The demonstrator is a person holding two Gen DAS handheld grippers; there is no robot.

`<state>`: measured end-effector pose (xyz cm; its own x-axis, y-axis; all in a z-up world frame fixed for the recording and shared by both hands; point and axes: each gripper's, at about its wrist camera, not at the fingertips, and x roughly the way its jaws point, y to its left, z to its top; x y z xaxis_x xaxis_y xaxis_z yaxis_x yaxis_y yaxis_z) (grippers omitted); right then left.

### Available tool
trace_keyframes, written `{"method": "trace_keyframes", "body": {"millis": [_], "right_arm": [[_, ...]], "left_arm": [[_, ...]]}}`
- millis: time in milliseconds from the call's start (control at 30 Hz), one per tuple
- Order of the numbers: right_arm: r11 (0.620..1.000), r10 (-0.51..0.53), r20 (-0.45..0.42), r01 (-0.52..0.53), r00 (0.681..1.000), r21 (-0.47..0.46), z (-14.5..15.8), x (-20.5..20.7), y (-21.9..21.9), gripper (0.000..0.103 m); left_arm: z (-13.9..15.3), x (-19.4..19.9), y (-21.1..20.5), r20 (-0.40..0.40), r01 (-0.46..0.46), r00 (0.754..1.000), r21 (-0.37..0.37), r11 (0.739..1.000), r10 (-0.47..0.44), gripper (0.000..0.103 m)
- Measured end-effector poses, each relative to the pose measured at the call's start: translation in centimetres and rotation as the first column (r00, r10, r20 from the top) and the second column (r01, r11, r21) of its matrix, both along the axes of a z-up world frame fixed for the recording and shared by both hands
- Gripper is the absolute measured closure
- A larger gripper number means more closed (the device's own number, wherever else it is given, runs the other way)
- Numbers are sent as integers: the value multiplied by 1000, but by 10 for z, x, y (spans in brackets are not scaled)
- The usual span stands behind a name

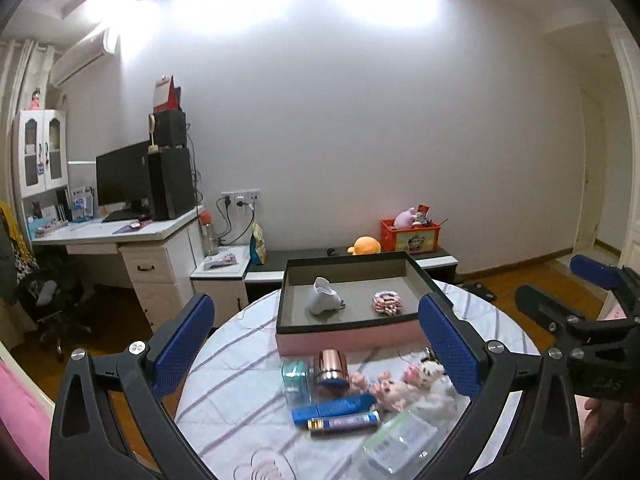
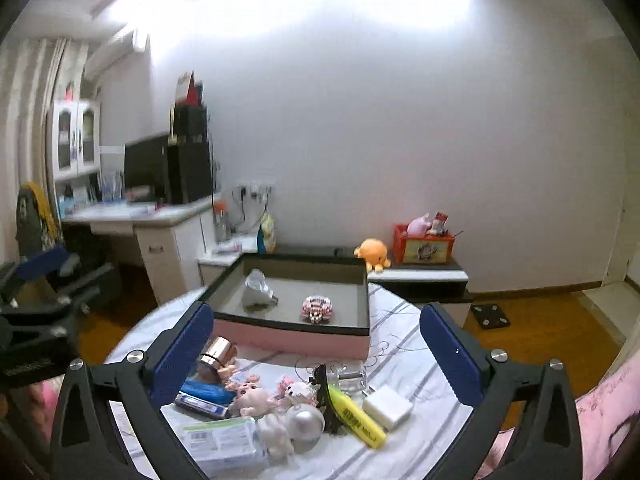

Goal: Organize rigid objects
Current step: 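Withdraw both grippers from the box back over the bed, then grasp the clear plastic box with the left gripper while the right gripper grasps the white astronaut figure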

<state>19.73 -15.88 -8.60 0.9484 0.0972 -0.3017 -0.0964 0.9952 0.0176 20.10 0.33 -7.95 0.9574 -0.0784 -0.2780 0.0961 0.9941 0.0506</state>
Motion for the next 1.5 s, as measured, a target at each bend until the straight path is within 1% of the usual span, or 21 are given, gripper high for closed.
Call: {"method": "trace_keyframes", "body": {"millis": [100,167,267,367,467,567,633,767,867,900,933,1000,1100,1233,1333,1433,1500], "right_arm": [[999,-16,10,17,1000,-30,-2,-20,-2,0],[999,-16,20,16,1000,-38,-1,-31,0,0],[999,-7,26,8,1000,-36,-1,-46,0,0],[999,-4,22,5,1000,-43,-3,-55,-1,0],[999,-7,18,8,1000,-41,-6,-60,-5,0],[999,-10,8,10,1000,-35,-12,-62,-9,0],[999,-18,-12,17,1000,-34,-19,-60,-13,0],[999,-47,-71,46,996,-20,-41,-50,-26,0],[998,-64,-130,62,989,-16,-62,-39,-33,0],[998,-67,-158,65,985,-13,-71,-34,-36,0],[998,-69,-177,68,982,-11,-78,-31,-37,0],[998,-68,-226,70,972,-2,-95,-23,-42,0],[998,-58,-274,64,960,15,-113,-14,-47,0],[997,-64,-312,73,948,17,-128,-1,-53,0],[996,-66,-338,81,939,31,-135,6,-59,0],[996,-65,-355,82,933,33,-140,14,-62,0],[996,-68,-364,84,929,28,-142,17,-63,0]], "left_arm": [[-1,-18,-1,8,4,1000,-2,1000,-4,0],[-2,-32,-1,29,2,1000,-5,1000,-1,0],[-4,-44,-5,47,-31,998,21,999,30,0],[-7,-48,-7,30,-19,999,34,999,18,0],[-11,-50,-8,22,-13,1000,27,1000,13,0],[-17,-47,-11,0,-3,1000,29,1000,3,0],[-26,-43,-15,-31,17,999,39,999,-15,0],[-56,-28,-25,-127,61,990,45,997,-55,0],[-87,-14,-35,-222,102,971,57,993,-87,0],[-101,-8,-39,-266,124,958,63,990,-103,0],[-108,-4,-42,-288,138,951,63,988,-114,0],[-128,7,-46,-353,167,925,49,985,-139,0],[-147,21,-49,-412,174,899,20,985,-150,0],[-160,37,-53,-451,180,879,6,984,-158,0],[-165,47,-59,-468,213,863,-2,977,-189,0],[-172,57,-63,-507,237,836,-8,971,-209,0],[-175,61,-65,-522,248,825,-11,969,-217,1]]}}
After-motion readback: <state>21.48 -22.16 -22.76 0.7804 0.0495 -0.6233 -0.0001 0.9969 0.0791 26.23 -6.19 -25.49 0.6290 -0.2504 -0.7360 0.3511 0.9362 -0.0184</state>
